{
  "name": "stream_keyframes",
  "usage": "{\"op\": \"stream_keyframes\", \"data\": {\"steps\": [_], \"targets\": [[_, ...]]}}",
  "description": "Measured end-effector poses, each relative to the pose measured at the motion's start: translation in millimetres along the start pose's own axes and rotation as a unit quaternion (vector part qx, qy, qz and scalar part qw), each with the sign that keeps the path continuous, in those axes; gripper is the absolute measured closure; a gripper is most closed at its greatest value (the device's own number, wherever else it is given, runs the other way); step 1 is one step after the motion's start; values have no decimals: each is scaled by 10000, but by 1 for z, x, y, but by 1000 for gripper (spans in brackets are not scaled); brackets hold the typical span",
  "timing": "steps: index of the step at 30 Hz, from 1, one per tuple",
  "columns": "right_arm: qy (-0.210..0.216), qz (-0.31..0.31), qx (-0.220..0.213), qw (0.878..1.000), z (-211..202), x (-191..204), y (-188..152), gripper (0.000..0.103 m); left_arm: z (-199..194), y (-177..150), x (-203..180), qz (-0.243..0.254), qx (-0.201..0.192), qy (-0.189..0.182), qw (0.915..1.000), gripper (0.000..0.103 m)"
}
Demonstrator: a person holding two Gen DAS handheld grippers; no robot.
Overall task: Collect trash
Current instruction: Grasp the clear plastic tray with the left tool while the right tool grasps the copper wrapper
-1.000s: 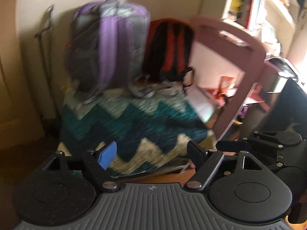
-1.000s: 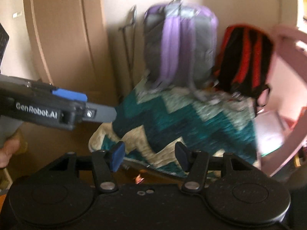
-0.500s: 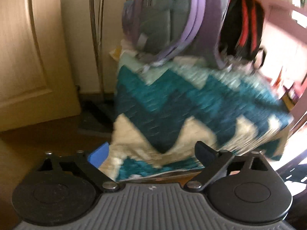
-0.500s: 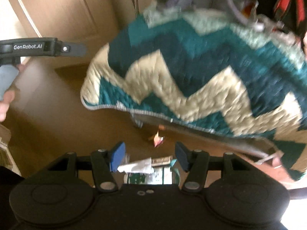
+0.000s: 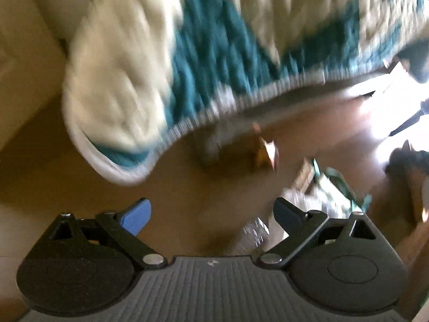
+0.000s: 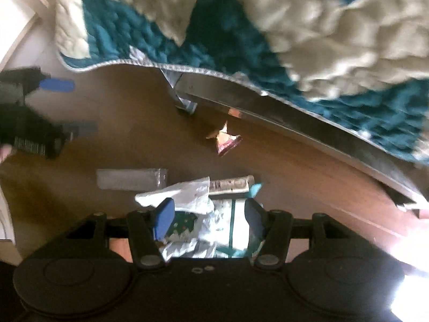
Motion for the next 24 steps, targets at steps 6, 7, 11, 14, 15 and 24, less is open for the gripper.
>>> {"op": "stream_keyframes", "data": {"steps": [6, 7, 11, 14, 15, 24], "targets": [[5, -177, -100, 9998, 68, 2, 25, 46, 53, -45, -25, 662, 394, -313, 9965, 4], [-60, -205, -136, 9997, 80, 1, 28, 46, 62, -52, -31, 805, 458, -328, 9952, 4], [-178, -129, -118, 9997, 118, -4, 36, 46, 91, -72, -46, 1174, 705, -399, 9898, 4], [-364, 140, -144, 9991, 141, -14, 41, 46, 110, -79, -50, 1003, 871, -509, 9898, 4], [-427, 306, -158, 9985, 148, -20, 43, 46, 115, -81, -50, 949, 891, -511, 9902, 4], [-564, 1660, -435, 9835, 180, -55, 57, 46, 143, -90, -62, 837, 1059, -660, 9887, 5]]}}
Point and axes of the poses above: each gripper's, at about its wrist camera, not at the fingertips, and z roughly the way its jaws point, x to its left, y to its top, the point moved 5 cm from there along z, roughly the way its jaws point, and after that the axes turned 9 degrees about y, right-handed, at the moved point
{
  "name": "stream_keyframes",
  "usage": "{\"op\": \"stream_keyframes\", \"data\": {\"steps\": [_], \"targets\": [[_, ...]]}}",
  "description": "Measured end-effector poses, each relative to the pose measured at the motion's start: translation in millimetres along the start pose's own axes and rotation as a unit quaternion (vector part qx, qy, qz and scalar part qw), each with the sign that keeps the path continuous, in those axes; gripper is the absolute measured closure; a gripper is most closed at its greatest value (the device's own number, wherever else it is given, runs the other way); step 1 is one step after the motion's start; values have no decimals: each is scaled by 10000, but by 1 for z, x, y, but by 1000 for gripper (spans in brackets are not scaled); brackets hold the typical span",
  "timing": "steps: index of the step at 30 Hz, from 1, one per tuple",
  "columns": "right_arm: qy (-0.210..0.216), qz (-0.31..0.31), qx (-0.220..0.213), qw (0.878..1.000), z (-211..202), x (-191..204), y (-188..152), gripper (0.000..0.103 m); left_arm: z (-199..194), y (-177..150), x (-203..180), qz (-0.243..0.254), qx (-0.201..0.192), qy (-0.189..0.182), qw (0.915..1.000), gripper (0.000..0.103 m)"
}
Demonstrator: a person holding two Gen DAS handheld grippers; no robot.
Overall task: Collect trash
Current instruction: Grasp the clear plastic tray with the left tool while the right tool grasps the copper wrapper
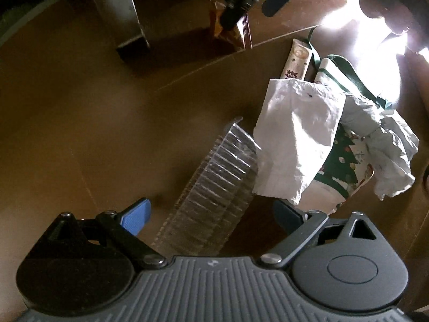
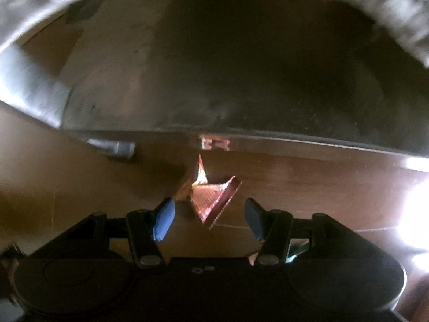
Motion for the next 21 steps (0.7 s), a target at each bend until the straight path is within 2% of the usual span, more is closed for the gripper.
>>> {"op": "stream_keyframes", "data": {"steps": [4, 7, 8, 9, 11, 15, 16, 17, 18, 21], "targets": [[94, 711, -105, 9974, 7, -8, 5, 46, 4, 0, 0, -82, -78, 40, 9999, 7], [111, 1115, -112, 9936, 13, -13, 7, 46, 7, 0, 4, -251, -40, 11, 9997, 16], [75, 1174, -125, 9930, 14, -14, 8, 46, 13, 1, 3, -282, -39, 28, 9996, 21], [44, 1189, -113, 9928, 14, -16, 9, 46, 15, 0, 4, -298, -26, 48, 9995, 29], [69, 1142, -73, 9934, 15, -17, 12, 48, 17, -3, 8, -357, 3, 71, 9993, 36], [59, 1127, -72, 9936, 17, -24, 16, 49, 14, -4, 10, -516, -51, 27, 9987, 39], [72, 1161, -62, 9932, 14, -27, 16, 49, 13, -3, 11, -571, -77, -20, 9983, 41], [80, 1171, -49, 9931, 13, -29, 16, 50, 11, -4, 14, -624, -105, -38, 9980, 48], [79, 1170, -40, 9931, 17, -30, 18, 55, 10, -4, 16, -681, -120, -26, 9976, 50], [120, 1140, -55, 9934, 14, -35, 19, 61, 8, -5, 18, -834, -162, -82, 9963, 55]]}}
Point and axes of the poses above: each gripper's, at about its wrist camera, not at the fingertips, and z roughly the way its jaws point, x to its left, y to its top, the point moved 5 cm from there along z, roughly the way its jaws point, and after that the axes turned 9 degrees about y, right-handed, at the moved point
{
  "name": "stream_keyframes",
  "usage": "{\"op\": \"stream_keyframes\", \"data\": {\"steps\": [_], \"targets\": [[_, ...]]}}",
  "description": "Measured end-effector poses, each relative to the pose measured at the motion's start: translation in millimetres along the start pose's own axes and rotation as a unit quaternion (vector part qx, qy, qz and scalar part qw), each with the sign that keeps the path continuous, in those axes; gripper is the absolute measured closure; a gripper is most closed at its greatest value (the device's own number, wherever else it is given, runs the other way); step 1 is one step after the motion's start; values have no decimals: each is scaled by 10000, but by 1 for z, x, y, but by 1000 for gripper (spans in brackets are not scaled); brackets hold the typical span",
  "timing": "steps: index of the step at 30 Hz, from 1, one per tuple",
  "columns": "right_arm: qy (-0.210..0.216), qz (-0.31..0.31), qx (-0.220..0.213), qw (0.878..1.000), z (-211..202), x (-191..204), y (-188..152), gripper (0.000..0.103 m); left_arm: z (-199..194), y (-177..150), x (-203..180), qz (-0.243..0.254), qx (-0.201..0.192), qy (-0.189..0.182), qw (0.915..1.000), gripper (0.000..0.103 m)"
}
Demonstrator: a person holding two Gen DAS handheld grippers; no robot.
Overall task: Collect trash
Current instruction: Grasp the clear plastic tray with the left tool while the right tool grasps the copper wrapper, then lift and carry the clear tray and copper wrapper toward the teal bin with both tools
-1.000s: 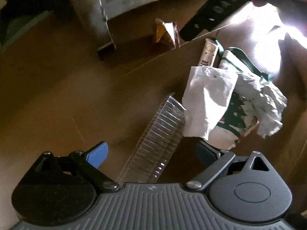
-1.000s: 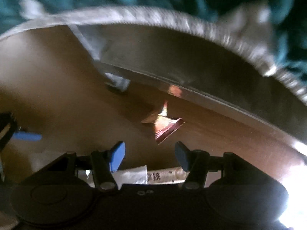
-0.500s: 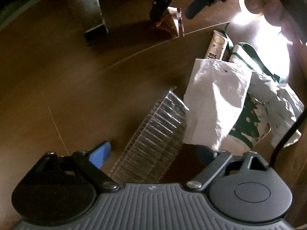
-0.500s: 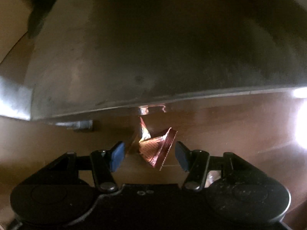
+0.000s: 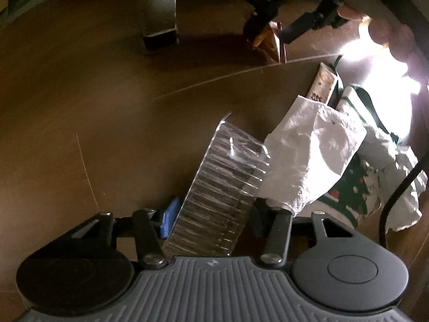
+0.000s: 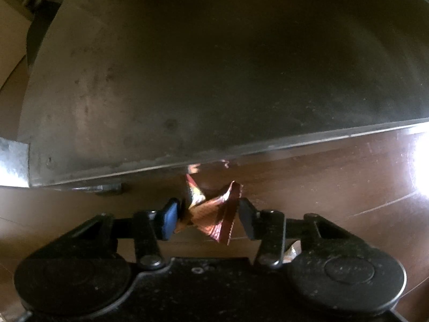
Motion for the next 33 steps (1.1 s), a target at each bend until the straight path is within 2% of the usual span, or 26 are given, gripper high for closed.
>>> {"op": "stream_keyframes", "data": {"steps": [2, 5, 10, 13, 20, 23, 27, 33], "targets": [[82, -18, 6, 10000, -3, 1, 0, 67, -4, 0, 1, -101, -19, -38, 9999, 58], [-37, -226, 103, 9997, -10, -2, -3, 72, -7, -2, 5, -265, 18, -45, 9996, 61], [-26, -481, 196, 9986, -24, 0, -4, 74, -10, -6, 19, -696, 49, -40, 9976, 62], [10, -633, 227, 9977, -38, 1, -6, 74, -18, -12, 31, -1012, 74, 87, 9948, 62], [154, -811, 316, 9961, -86, 7, -19, 74, -55, -30, 52, -1776, 19, 83, 9841, 62], [184, -979, 288, 9946, -111, 18, -23, 74, -78, -30, 59, -2119, -126, 123, 9771, 62], [213, -1177, 103, 9928, -157, 36, -39, 74, -123, -31, 81, -2562, -415, 394, 9649, 62], [241, -1355, -375, 9898, -244, 45, -49, 74, -213, -32, 120, -3248, -1096, 656, 9371, 62]]}}
Point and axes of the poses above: each gripper's, at about its wrist camera, not at the fingertips, and z roughly the way its jaws point, x to its left, y to its top, the point moved 5 cm from there along z, roughly the way its jaws point, and after that the axes turned 9 degrees about y, right-handed, at the moved point
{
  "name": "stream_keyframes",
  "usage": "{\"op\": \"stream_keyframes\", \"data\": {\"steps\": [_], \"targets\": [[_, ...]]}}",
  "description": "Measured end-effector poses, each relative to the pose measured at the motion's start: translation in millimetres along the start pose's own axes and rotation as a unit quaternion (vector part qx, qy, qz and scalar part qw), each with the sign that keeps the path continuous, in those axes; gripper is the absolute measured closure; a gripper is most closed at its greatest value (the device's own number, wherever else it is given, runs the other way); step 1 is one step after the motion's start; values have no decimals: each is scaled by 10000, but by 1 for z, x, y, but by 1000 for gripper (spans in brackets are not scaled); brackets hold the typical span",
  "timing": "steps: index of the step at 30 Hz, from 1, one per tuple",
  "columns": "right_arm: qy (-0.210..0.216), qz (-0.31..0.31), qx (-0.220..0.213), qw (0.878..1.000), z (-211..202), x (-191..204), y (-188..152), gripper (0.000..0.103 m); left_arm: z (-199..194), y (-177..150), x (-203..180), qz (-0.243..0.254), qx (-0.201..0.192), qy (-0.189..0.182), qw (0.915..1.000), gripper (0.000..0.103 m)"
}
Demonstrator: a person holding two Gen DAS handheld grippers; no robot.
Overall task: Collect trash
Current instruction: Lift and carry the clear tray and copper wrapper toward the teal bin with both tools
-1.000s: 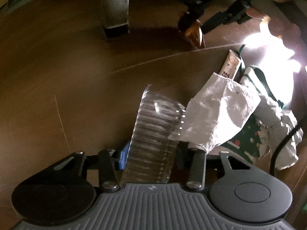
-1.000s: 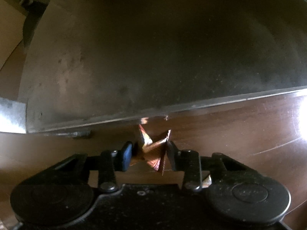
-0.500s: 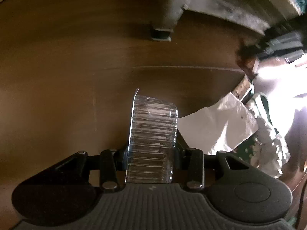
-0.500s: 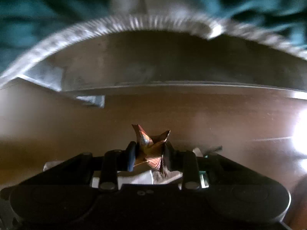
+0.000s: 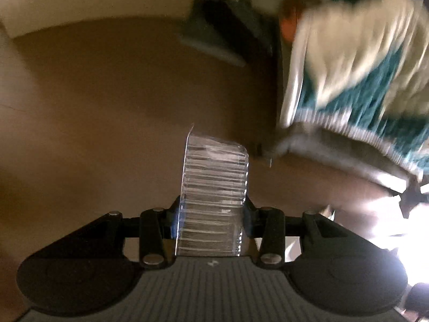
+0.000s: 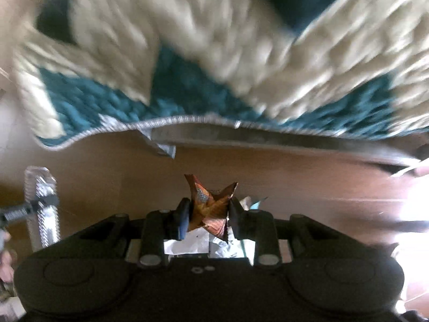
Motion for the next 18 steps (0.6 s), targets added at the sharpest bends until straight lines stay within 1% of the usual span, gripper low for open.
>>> {"op": "stream_keyframes", "data": {"steps": [2, 5, 7, 10, 11, 14, 18], "targets": [[23, -95, -211, 9997, -33, 5, 3, 74, -33, 15, 8, -146, -266, 19, 9995, 62], [86, -186, -562, 9982, -83, 12, 3, 74, -83, 36, 11, -161, -692, 178, 9973, 62], [95, -261, -784, 9965, -127, 14, -1, 74, -118, 48, 8, -202, -907, 169, 9955, 62], [123, -398, -1119, 9928, -177, 17, -7, 74, -174, 62, -4, -140, -1253, 112, 9920, 62], [87, -489, -1238, 9911, -193, 18, -10, 74, -193, 66, -11, -102, -1359, 66, 9906, 62], [58, -700, -1652, 9838, -259, 16, -21, 74, -250, 75, -39, 40, -1687, -53, 9856, 62], [37, -821, -2157, 9730, -336, 13, -36, 74, -315, 76, -89, 304, -2032, -321, 9781, 62]]}}
Point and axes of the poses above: each gripper's, at about its wrist camera, not at the fingertips, and z roughly the way its jaws point, x to its left, y to its top, the point moved 5 cm from there along z, roughly the way its jaws point, and after that the axes turned 9 degrees about y, right-handed, at the moved point
